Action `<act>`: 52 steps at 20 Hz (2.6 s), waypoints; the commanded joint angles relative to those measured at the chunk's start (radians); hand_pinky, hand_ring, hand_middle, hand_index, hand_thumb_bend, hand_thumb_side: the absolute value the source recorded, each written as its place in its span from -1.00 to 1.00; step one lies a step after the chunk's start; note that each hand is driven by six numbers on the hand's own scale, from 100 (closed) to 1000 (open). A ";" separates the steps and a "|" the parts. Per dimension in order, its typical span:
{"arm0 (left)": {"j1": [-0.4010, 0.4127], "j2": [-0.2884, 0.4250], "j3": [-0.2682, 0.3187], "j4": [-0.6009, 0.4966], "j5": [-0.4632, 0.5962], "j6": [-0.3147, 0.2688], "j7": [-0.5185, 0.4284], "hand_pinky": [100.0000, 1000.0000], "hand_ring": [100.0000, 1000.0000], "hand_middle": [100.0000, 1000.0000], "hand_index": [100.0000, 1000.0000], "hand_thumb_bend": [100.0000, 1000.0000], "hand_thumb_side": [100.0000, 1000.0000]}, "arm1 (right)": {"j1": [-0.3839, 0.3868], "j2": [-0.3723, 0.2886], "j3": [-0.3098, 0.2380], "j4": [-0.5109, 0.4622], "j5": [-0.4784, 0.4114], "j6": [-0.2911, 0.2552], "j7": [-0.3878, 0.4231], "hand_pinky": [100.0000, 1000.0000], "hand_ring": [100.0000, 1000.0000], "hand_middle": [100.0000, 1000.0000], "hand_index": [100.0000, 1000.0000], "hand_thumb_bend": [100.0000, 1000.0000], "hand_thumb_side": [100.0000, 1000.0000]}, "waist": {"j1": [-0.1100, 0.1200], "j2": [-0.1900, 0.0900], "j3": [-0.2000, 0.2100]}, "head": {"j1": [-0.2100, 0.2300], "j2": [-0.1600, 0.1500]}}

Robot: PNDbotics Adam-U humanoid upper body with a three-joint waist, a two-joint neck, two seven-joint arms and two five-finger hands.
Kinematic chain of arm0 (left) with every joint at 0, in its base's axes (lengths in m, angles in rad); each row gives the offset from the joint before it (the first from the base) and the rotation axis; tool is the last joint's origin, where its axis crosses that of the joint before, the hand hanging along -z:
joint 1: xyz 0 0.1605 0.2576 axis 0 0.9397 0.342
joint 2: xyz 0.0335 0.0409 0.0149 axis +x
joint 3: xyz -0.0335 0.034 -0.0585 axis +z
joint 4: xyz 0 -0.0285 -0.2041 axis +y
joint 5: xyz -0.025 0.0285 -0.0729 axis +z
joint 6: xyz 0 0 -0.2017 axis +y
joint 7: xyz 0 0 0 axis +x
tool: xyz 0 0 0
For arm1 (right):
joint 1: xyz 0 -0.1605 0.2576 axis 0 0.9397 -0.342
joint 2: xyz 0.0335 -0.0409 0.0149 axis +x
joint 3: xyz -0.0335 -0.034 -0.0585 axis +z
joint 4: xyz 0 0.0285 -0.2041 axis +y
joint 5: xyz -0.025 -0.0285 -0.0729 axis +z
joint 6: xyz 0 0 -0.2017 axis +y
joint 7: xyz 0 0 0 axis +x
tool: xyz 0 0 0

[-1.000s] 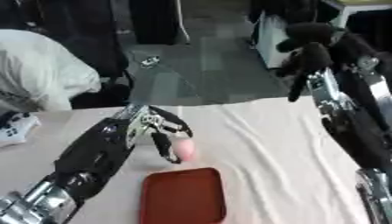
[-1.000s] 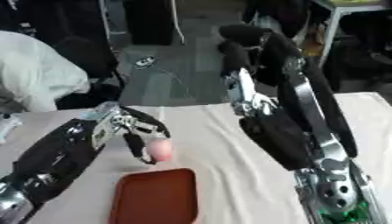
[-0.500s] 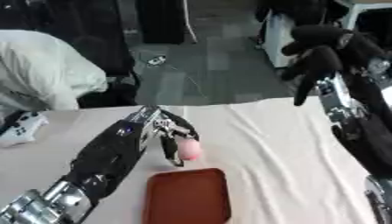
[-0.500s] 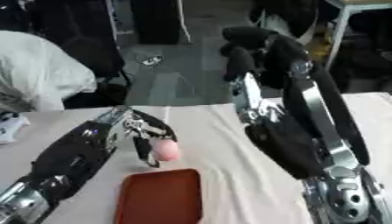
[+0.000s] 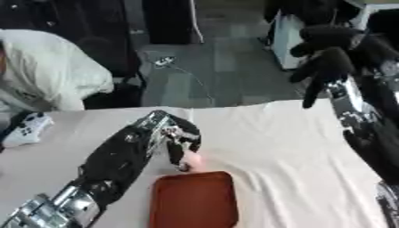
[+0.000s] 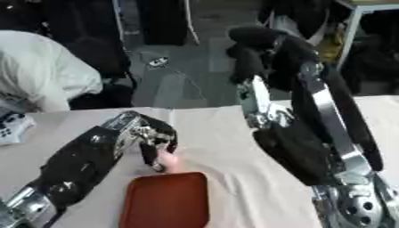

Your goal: Pick up objects on the table and place them in the box.

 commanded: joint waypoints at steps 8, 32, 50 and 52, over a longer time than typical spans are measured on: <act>-0.001 0.048 -0.002 -0.056 -0.021 -0.049 0.179 -1.00 -1.00 -0.76 -0.28 -1.00 0.01 | -0.014 -0.007 -0.003 -0.011 -0.006 0.004 -0.002 -0.43 0.03 0.24 0.57 -1.00 0.41 | -0.002 -0.018 0.016 | -0.007 -0.005; 0.040 0.285 -0.339 -0.575 0.729 0.197 -0.293 -1.00 -1.00 -0.81 -0.23 -1.00 -0.02 | 0.005 -0.048 -0.006 -0.011 -0.013 0.015 -0.002 -0.43 0.04 0.24 0.57 -1.00 0.42 | 0.009 -0.039 0.045 | -0.049 -0.004; 0.106 0.348 -0.484 -0.736 0.605 0.203 -0.344 -0.11 -0.05 0.09 0.27 -1.00 0.27 | 0.002 -0.053 -0.002 -0.011 -0.017 0.016 0.004 -0.42 0.04 0.24 0.58 -1.00 0.42 | 0.012 -0.038 0.041 | -0.039 0.008; 0.106 0.347 -0.469 -0.737 0.518 0.201 -0.344 0.18 0.30 0.40 0.48 -1.00 0.31 | 0.002 -0.052 -0.003 -0.011 -0.017 0.016 0.004 -0.42 0.04 0.24 0.58 -1.00 0.42 | 0.012 -0.038 0.042 | -0.039 0.008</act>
